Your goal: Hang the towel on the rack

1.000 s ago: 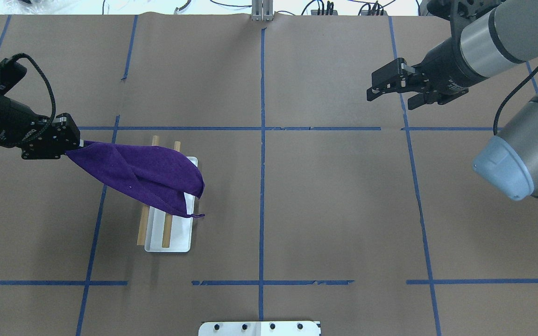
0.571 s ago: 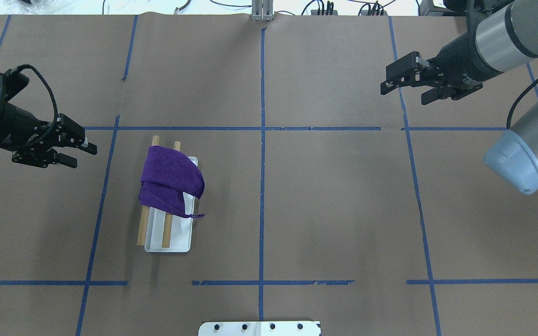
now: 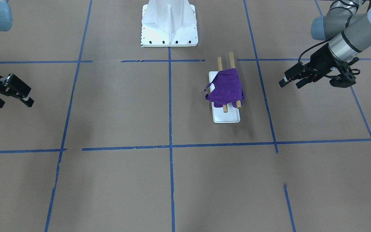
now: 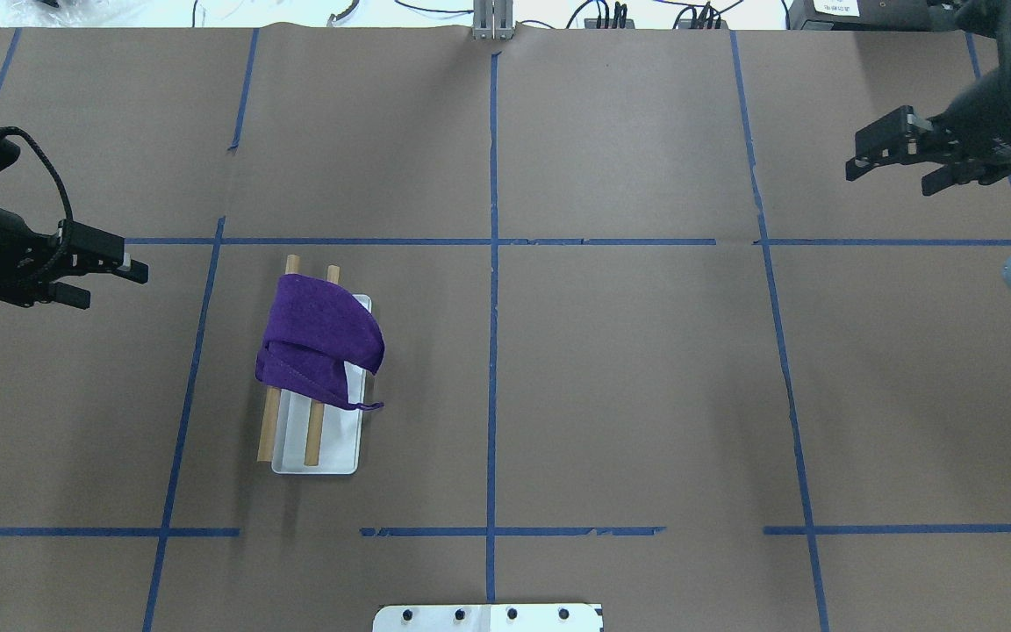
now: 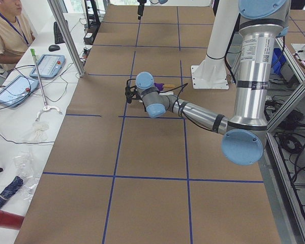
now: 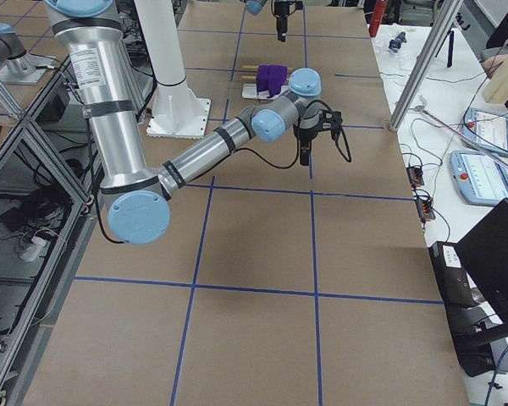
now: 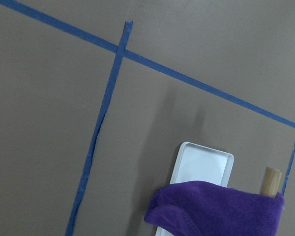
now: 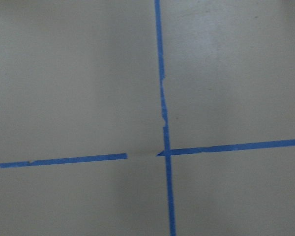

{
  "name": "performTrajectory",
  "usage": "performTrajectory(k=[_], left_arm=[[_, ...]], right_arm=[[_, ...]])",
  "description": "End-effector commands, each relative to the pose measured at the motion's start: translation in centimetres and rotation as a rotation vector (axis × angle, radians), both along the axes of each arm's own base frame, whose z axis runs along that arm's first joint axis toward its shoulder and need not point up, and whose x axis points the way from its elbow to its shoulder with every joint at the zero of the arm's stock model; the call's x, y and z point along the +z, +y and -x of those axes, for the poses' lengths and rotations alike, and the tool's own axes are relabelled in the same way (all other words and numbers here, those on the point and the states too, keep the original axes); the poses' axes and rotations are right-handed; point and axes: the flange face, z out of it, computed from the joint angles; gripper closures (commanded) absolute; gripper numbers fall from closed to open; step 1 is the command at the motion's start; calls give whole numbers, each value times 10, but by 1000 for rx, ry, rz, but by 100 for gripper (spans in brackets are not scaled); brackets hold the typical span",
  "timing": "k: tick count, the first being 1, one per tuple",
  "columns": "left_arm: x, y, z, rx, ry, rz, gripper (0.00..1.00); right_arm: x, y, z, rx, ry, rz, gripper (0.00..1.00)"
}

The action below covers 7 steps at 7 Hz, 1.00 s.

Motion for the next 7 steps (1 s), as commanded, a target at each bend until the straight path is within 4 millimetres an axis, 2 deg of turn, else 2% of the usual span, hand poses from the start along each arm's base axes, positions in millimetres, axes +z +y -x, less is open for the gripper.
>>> performTrajectory(k=[1,2,3,4,5,6,7], left_arm=[[52,-15,66,3,-125,-263,0],[87,-12,121,16,-212,-409,0],[128,-21,176,43,-314,-557,0],[152,-25,220,65,-383,-573,0],[152,-29,236,70,-395,-458,0],[142,-28,240,86,-403,-447,0],[143,-26,242,124,-410,-399,0]], right_arm=[[109,-4,-69,-101,116,-50,0],[144,-10,-93,-144,145,-70,0],[187,-15,-128,-168,172,-70,0],[245,-16,-175,-230,167,-90,0],[288,-8,-205,-261,135,-82,0],[286,-6,-219,-244,116,-80,0],[277,-10,-220,-242,103,-66,0]])
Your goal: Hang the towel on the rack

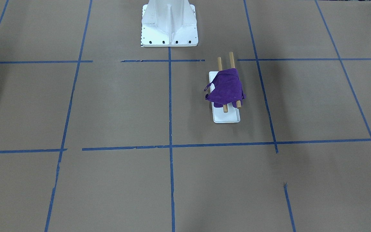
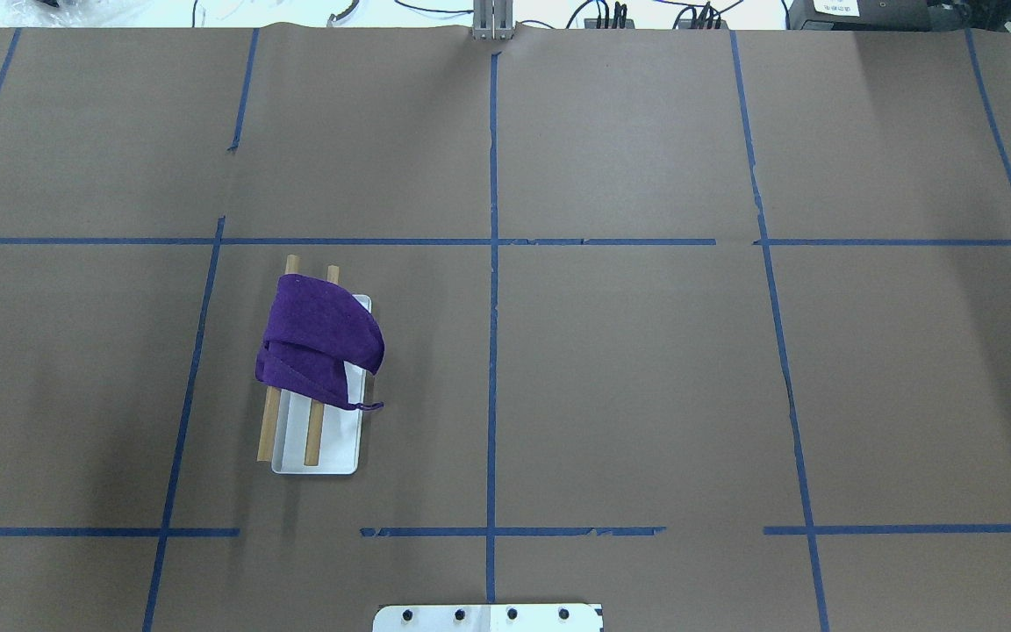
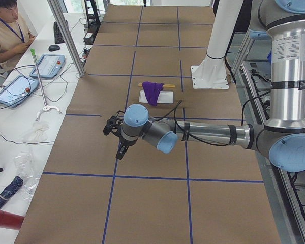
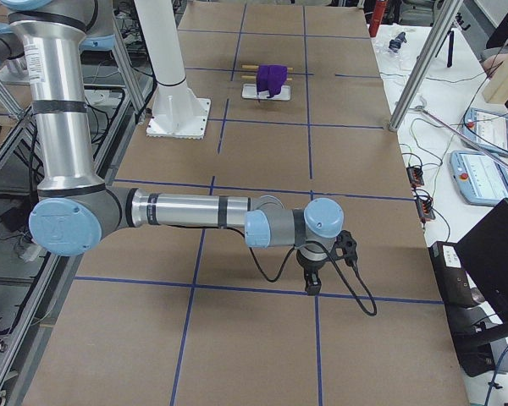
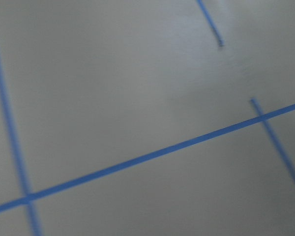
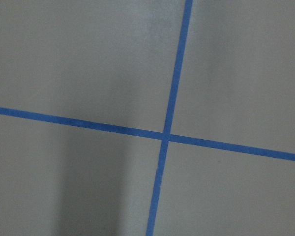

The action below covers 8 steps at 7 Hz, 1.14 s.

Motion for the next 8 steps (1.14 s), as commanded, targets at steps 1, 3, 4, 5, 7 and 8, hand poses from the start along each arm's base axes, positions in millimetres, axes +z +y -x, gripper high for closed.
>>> performTrajectory(k=[1,3,4,5,7,8], left_arm=[[4,1,33,38,-47,55,0],[-6,-6,37,34,-55,263,0],[-8,-10,40,43,-47,336,0],[12,10,38,51,-70,350,0],[32,10,38,50,-72,362,0],[46,10,37,54,-70,385,0]], right_arm=[[-4,-4,-13,14,-20,17,0],[10,5,-12,15,-17,40,0],[8,5,-12,15,-23,34,0],[8,4,-11,14,-23,33,0],[12,6,-5,4,-21,43,0],[12,6,-5,4,-23,43,0]])
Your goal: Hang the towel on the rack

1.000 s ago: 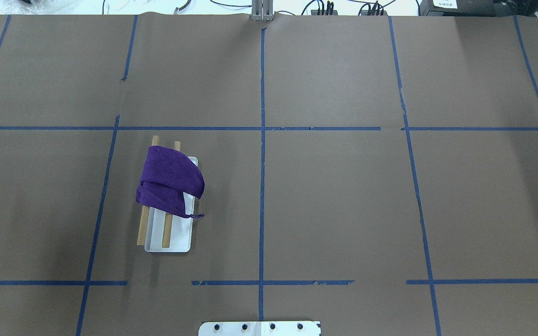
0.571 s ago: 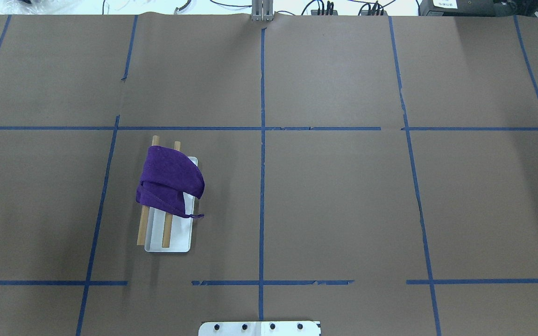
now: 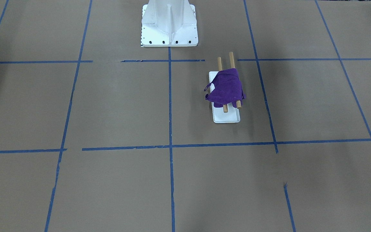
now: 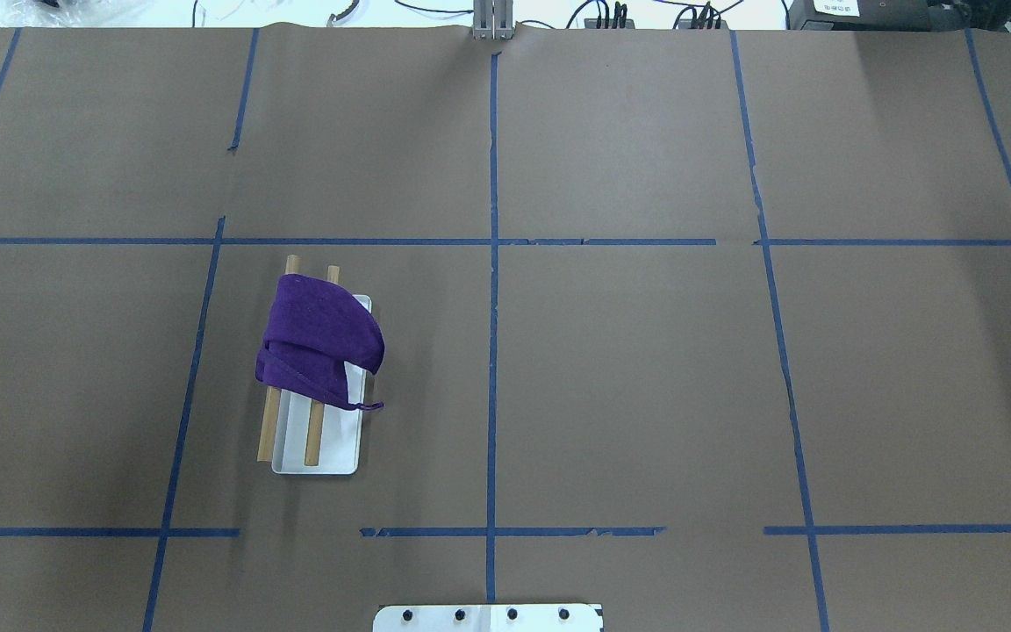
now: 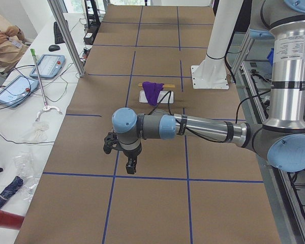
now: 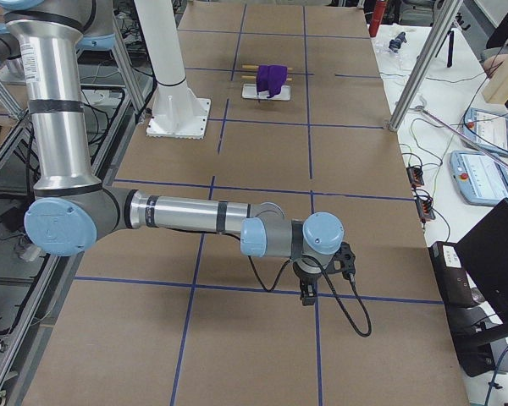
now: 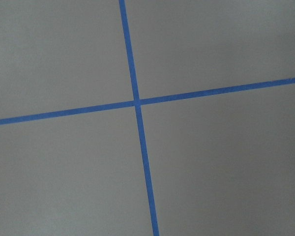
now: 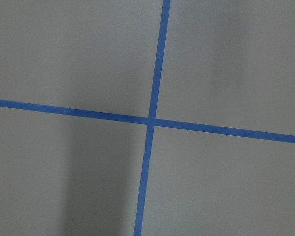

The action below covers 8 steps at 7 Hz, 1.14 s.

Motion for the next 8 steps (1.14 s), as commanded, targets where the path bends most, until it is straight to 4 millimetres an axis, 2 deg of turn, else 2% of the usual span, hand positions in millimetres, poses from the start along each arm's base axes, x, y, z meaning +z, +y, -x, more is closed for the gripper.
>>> performTrajectory(k=[1,6,8], left_arm=[[14,1,-1,4,0,18,0],[6,-4,-2,6,3,-46,0],[-3,-13,-1,2,-6,-153,0]], right_arm=[[1,1,2,-3,-9,2,0],[-2,2,2,-3,-9,-7,0],[-8,-1,2,-4,-6,-22,0]])
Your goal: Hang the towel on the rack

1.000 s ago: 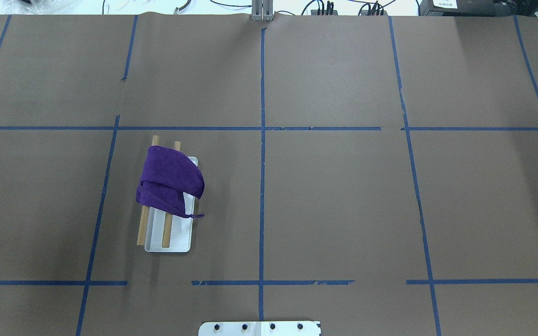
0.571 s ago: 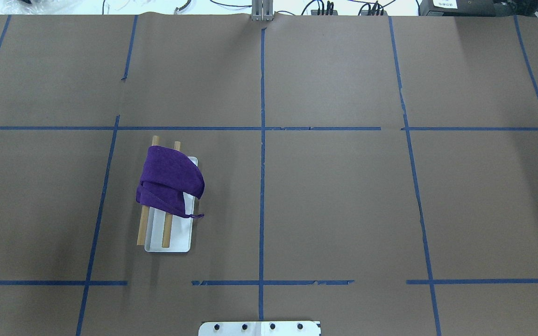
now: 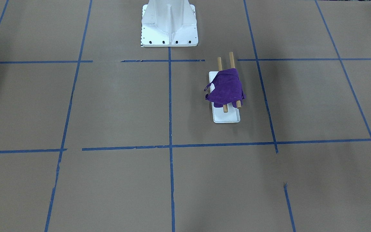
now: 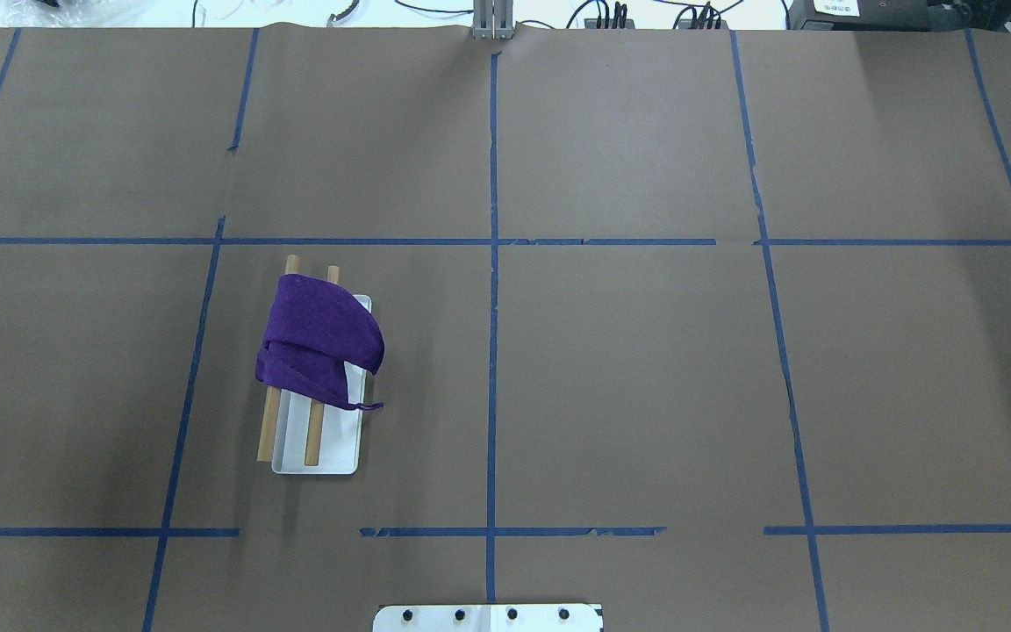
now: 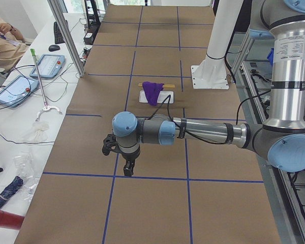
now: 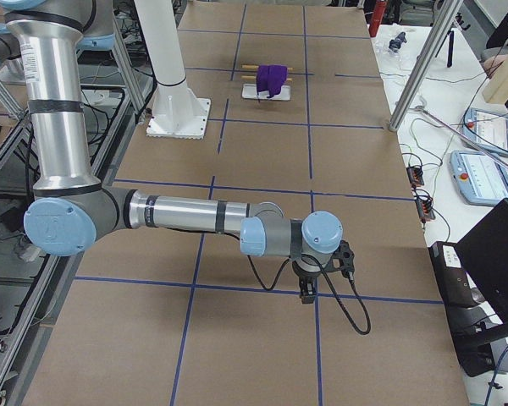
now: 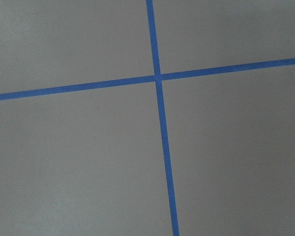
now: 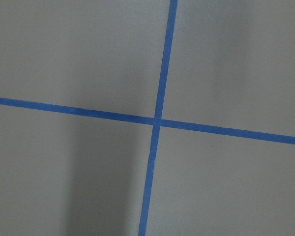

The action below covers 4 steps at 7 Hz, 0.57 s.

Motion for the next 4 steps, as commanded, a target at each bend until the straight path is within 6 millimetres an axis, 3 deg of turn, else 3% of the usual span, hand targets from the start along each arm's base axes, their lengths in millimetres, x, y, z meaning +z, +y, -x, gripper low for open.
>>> performTrajectory(k=[1,4], left_arm=[[-17,-8,0,1,-5,-78,0],[-34,-16,0,2,-4,-110,0]], right_arm=[[-6,-2,0,0,1,-14,0],[-9,-2,0,1,3,-19,0]])
